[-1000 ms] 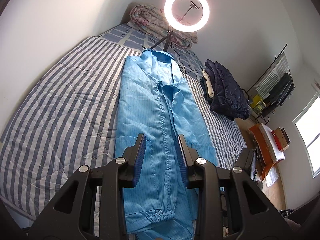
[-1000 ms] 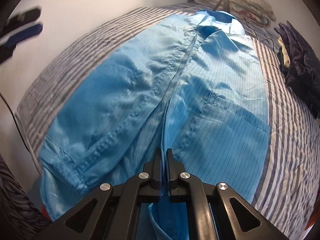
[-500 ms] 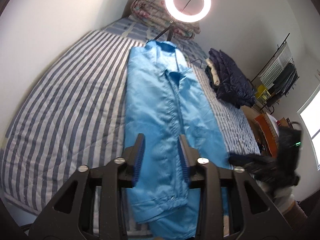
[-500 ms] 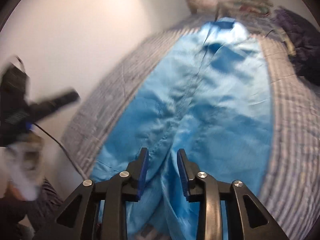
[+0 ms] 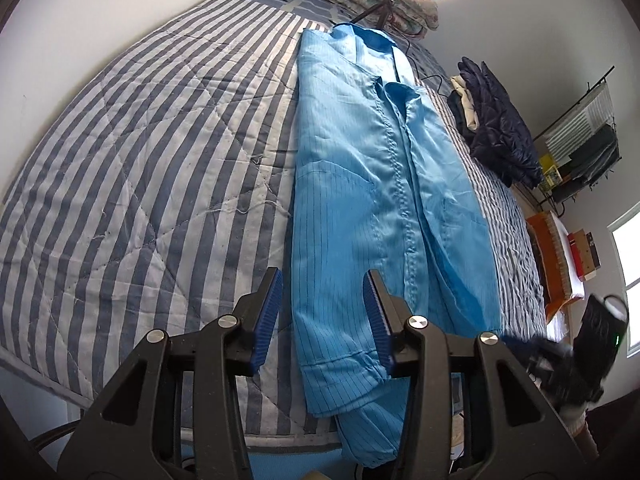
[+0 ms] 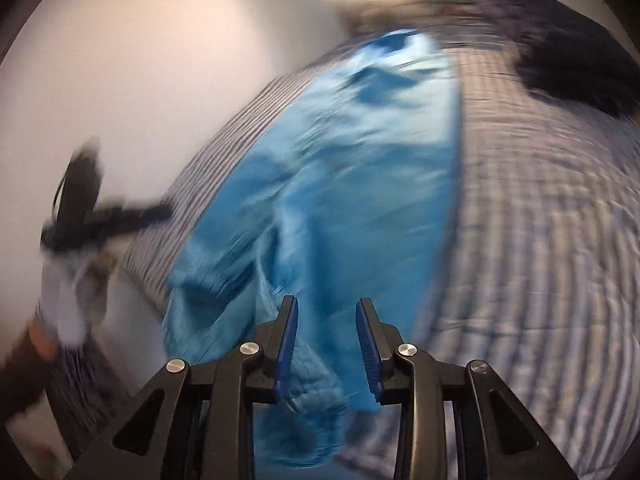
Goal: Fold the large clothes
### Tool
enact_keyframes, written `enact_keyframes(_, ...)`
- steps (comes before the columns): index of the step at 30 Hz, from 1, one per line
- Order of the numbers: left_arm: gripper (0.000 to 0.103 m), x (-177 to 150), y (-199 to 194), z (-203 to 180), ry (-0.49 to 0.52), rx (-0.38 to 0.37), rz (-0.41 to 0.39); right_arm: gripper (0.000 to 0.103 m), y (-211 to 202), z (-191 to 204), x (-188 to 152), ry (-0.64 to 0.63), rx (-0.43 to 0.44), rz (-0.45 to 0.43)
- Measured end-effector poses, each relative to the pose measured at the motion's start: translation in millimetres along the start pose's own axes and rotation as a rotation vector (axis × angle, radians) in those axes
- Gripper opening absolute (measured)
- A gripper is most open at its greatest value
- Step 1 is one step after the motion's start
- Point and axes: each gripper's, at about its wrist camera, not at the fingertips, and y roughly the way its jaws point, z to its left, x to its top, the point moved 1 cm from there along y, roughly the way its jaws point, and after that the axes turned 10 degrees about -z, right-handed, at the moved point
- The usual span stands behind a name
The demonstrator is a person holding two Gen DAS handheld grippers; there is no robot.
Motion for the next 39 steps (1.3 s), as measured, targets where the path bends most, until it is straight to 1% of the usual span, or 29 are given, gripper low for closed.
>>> enact_keyframes(1, 0.047, 0, 2, 1, -0.002, 0.0, 0.008, 0.032, 7, 10, -5, -0.026, 0.038, 0.046)
enact_keyframes(2, 0.052, -1, 3, 2, -0.005, 0.0, 0.014, 0.032, 14, 20, -11, -0.061, 0.063, 0.089)
enact_keyframes(3, 0.054, -4, 5, 4, -0.012, 0.001, 0.021, 0.032, 16, 28, -14, -0.109, 0.056, 0.105)
enact_keyframes(4, 0.054, -5, 8, 5, -0.017, 0.001, 0.031, 0.032, 15, 33, -15, -0.145, 0.047, 0.098)
enact_keyframes(5, 0.054, -8, 11, 7, -0.024, -0.001, 0.046, 0.032, 13, 33, -14, -0.147, 0.058, 0.087)
enact_keyframes(7, 0.054, -12, 14, 12, -0.039, -0.004, 0.069, 0.033, -1, 20, -8, -0.068, 0.1, 0.036)
enact_keyframes(8, 0.054, -15, 16, 15, -0.053, -0.007, 0.08, 0.036, -11, 10, -3, -0.016, 0.116, -0.006)
enact_keyframes(11, 0.054, -18, 21, 20, -0.083, -0.014, 0.102, 0.039, -32, -24, 7, 0.136, 0.082, -0.144)
enact_keyframes(12, 0.054, -19, 23, 20, -0.084, -0.01, 0.105, 0.039, -33, -31, 10, 0.161, 0.064, -0.164)
enact_keyframes(13, 0.054, -19, 24, 20, -0.084, -0.007, 0.107, 0.038, -32, -33, 11, 0.159, 0.036, -0.171)
enact_keyframes(14, 0.054, -20, 24, 19, -0.084, -0.006, 0.109, 0.033, -27, -31, 11, 0.138, 0.006, -0.158)
enact_keyframes(15, 0.054, -20, 26, 18, -0.086, -0.008, 0.113, 0.032, -16, -26, 10, 0.108, -0.015, -0.133)
enact_keyframes(19, 0.054, -23, 33, 15, -0.082, -0.008, 0.129, 0.031, 24, -6, -2, 0.013, -0.039, -0.007)
enact_keyframes(21, 0.054, -26, 37, 15, -0.085, -0.016, 0.145, 0.031, 32, 6, -14, -0.057, -0.047, 0.054)
enact_keyframes(22, 0.054, -27, 38, 16, -0.091, -0.021, 0.15, 0.031, 38, 13, -18, -0.119, -0.069, 0.082)
enact_keyframes(24, 0.054, -29, 41, 18, -0.112, -0.033, 0.159, 0.031, 34, 17, -16, -0.145, -0.074, 0.086)
enact_keyframes(25, 0.054, -29, 41, 19, -0.12, -0.039, 0.159, 0.031, 28, 14, -13, -0.12, -0.056, 0.073)
enact_keyframes(26, 0.054, -29, 41, 20, -0.128, -0.044, 0.159, 0.031, 18, 9, -10, -0.084, -0.035, 0.041)
enact_keyframes(27, 0.054, -29, 41, 21, -0.137, -0.052, 0.161, 0.032, 12, 1, -10, -0.054, -0.024, 0.014)
enact_keyframes(28, 0.054, -29, 41, 22, -0.15, -0.061, 0.164, 0.044, 0, -11, -7, -0.005, -0.043, -0.028)
enact_keyframes(29, 0.054, -29, 41, 23, -0.162, -0.07, 0.166, 0.062, -7, -23, -7, 0.031, -0.088, -0.06)
enact_keyframes(30, 0.054, -29, 41, 24, -0.169, -0.074, 0.168, 0.069, -11, -31, -5, 0.057, -0.12, -0.081)
enact_keyframes(31, 0.054, -29, 41, 24, -0.172, -0.077, 0.168, 0.07, -15, -47, -6, 0.106, -0.165, -0.091)
enact_keyframes(32, 0.053, -29, 41, 24, -0.172, -0.079, 0.169, 0.069, -14, -58, -7, 0.146, -0.178, -0.083)
enact_keyframes(34, 0.05, -29, 42, 22, -0.172, -0.086, 0.172, 0.069, -10, -73, -11, 0.213, -0.179, -0.068)
enact_keyframes(36, 0.046, -31, 44, 18, -0.159, -0.091, 0.184, 0.065, -4, -84, -14, 0.272, -0.137, -0.062)
enact_keyframes(37, 0.044, -32, 45, 16, -0.15, -0.089, 0.187, 0.06, 1, -87, -15, 0.295, -0.115, -0.057)
enact_keyframes(38, 0.035, -33, 46, 13, -0.131, -0.083, 0.191, 0.052, 4, -88, -15, 0.301, -0.105, -0.055)
enact_keyframes(39, 0.02, -34, 48, 10, -0.111, -0.074, 0.196, 0.045, 6, -87, -15, 0.299, -0.09, -0.049)
